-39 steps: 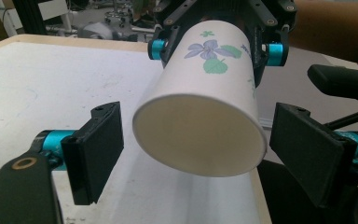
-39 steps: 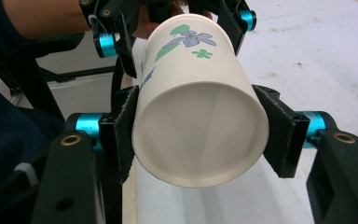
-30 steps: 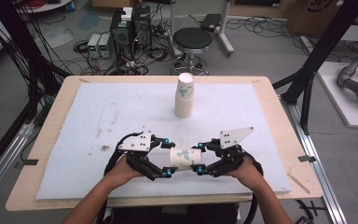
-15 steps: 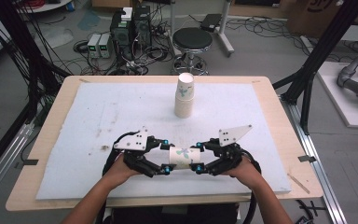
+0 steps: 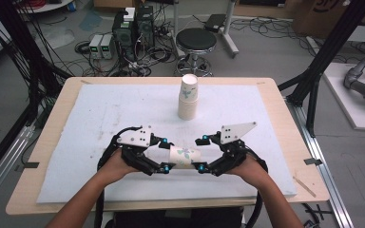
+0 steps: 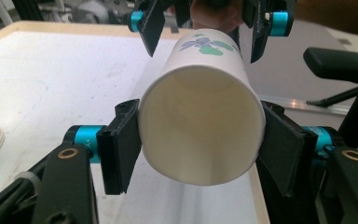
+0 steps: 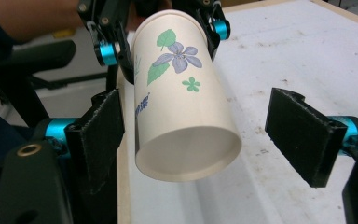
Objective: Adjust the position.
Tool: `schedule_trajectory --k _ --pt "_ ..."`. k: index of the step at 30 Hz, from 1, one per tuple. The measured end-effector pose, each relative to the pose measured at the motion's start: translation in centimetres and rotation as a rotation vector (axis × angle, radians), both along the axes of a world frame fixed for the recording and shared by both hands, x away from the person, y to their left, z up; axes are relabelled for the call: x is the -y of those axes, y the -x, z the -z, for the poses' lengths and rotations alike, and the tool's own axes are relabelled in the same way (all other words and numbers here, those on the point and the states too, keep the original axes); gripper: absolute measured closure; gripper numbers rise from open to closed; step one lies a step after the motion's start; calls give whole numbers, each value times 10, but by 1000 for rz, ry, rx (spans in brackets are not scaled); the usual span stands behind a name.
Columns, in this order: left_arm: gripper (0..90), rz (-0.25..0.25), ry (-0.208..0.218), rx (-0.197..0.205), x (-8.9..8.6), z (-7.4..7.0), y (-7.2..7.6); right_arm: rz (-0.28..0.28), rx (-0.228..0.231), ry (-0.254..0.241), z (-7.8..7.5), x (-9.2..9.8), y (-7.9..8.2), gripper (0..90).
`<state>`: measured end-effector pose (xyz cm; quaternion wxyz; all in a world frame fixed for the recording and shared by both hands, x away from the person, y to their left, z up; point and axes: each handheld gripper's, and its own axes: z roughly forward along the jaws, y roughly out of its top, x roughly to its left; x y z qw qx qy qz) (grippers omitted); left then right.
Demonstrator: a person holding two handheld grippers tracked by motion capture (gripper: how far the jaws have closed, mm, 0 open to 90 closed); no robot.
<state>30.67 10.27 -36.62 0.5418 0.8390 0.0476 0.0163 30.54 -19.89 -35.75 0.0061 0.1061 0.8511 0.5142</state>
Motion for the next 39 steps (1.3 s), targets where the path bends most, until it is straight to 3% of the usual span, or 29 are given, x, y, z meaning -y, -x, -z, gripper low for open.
schedule_trajectory --k 9,18,22,27,33,39 --pt "346 7 -149 -5 5 -15 -4 -19 43 84 -6 -12 -2 201" --pt "350 6 -237 -9 9 -25 -7 -30 75 153 -9 -21 -3 201" --pt "351 2 -299 -9 13 -28 -8 -28 90 193 -9 -24 -4 201" --pt "350 3 -362 -9 18 -33 -10 -36 125 267 -10 -32 -3 201" --pt "348 1 -395 -8 25 -33 -10 -51 172 373 -5 -45 -1 201" --pt "342 0 -403 -11 28 -32 -11 -65 199 430 0 -55 1 211"
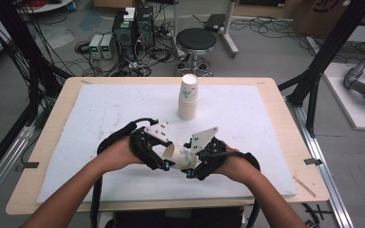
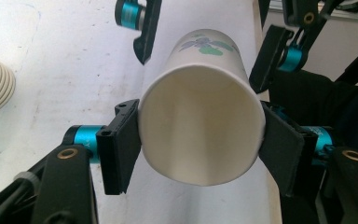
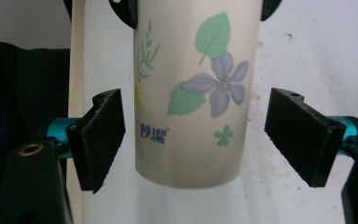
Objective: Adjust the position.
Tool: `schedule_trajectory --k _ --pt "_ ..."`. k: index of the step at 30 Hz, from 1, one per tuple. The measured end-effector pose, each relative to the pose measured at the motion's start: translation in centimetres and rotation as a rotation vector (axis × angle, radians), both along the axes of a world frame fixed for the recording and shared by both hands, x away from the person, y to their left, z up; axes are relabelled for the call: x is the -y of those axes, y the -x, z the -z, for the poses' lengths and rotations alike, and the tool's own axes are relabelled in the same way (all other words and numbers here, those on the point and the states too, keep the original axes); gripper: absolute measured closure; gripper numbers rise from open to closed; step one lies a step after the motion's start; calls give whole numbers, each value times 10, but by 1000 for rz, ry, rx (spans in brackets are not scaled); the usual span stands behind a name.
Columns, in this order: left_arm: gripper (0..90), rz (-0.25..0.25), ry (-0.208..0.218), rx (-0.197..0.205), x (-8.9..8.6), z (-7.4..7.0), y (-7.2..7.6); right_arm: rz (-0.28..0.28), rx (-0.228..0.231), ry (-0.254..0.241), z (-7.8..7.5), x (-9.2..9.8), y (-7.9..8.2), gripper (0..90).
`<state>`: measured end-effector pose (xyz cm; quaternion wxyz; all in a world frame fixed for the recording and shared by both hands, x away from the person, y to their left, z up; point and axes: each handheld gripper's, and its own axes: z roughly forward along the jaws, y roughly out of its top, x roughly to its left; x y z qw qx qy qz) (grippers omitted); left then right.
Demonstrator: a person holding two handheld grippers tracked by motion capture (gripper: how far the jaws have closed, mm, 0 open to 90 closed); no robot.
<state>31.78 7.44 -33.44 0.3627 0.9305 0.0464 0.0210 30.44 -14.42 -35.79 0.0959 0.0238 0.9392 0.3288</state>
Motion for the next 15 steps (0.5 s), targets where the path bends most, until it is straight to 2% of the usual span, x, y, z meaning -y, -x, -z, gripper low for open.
schedule_trajectory --k 7,15 --pt "341 -3 1 -1 3 1 1 -15 3 43 4 -5 1 346" --pt "301 -25 28 -5 3 3 2 -3 2 42 8 -7 1 361"
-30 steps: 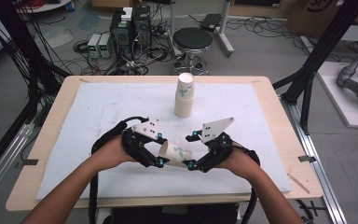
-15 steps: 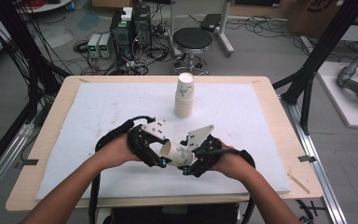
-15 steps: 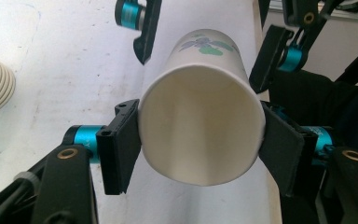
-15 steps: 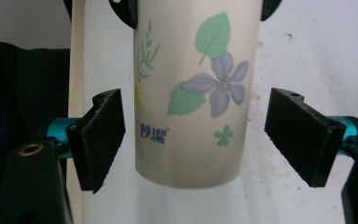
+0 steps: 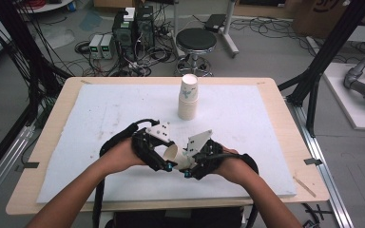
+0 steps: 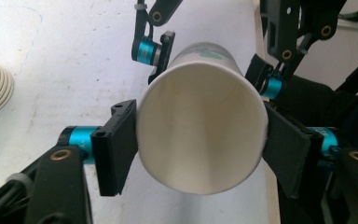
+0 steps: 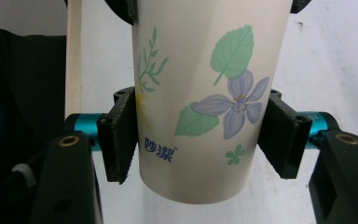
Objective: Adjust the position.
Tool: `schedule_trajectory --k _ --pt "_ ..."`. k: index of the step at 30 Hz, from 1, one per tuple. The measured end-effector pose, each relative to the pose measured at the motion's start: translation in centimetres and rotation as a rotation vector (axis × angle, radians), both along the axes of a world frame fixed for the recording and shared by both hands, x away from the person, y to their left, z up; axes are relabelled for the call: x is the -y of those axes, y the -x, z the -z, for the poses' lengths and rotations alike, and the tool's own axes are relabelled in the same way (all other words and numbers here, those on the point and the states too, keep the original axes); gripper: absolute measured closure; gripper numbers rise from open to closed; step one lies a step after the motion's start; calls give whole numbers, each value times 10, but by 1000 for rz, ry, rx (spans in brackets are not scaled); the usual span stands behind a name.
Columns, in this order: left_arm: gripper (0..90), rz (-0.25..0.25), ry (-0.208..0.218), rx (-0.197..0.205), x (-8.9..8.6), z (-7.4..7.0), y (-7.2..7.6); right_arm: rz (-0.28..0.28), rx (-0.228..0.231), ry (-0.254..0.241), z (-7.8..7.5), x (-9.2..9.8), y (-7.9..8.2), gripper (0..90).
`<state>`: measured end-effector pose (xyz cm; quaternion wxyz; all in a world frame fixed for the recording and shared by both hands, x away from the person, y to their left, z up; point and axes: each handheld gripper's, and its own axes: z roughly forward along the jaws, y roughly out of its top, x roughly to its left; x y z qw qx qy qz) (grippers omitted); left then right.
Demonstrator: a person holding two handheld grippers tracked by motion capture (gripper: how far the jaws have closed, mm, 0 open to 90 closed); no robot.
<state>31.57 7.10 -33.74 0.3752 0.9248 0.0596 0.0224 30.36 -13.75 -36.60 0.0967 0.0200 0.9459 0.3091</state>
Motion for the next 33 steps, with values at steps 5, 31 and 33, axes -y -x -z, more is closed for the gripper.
schedule_trajectory --k 5,31,33 --pt "194 -59 142 3 -9 2 0 18 -19 8 4 2 -1 367" --pt "185 -436 562 159 -88 59 12 348 51 -368 27 91 8 368" --pt "178 -464 572 177 -93 64 14 382 72 -402 28 96 9 367"
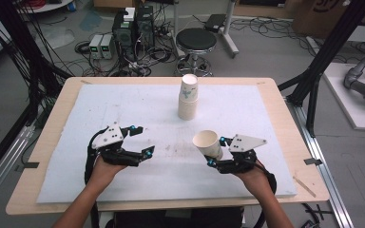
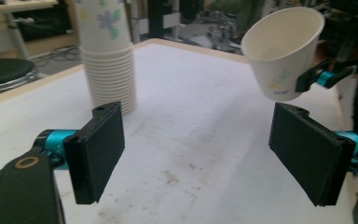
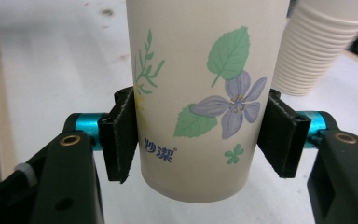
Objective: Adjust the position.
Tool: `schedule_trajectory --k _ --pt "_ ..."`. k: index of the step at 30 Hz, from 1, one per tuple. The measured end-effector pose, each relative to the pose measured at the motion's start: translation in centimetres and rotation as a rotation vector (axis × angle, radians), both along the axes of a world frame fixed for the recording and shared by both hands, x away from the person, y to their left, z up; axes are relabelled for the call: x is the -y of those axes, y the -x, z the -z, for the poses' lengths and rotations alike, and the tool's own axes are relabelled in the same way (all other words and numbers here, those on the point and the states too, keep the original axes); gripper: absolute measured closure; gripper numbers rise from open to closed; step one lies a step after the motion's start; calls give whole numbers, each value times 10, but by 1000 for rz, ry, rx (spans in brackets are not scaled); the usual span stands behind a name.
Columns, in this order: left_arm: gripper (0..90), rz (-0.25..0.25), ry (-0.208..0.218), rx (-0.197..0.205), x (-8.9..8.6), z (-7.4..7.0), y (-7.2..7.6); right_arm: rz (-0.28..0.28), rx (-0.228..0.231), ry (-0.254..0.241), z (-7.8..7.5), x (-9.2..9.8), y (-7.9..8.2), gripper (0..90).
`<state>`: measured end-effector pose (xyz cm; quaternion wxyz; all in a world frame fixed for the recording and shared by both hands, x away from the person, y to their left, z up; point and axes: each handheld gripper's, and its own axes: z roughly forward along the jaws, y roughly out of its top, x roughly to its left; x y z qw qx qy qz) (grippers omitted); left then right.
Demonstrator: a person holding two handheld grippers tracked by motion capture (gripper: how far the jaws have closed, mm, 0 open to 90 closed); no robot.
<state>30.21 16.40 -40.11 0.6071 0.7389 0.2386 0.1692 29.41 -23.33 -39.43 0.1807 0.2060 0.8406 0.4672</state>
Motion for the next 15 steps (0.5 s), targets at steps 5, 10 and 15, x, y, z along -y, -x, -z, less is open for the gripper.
schedule_trajectory --k 5,10,15 --pt "177 -60 25 10 -13 10 4 75 42 -73 6 13 2 368" --pt "177 -92 23 -7 -20 17 5 133 84 -119 9 23 2 368" --pt "177 -109 20 -7 -25 17 7 172 107 -154 7 29 3 367"
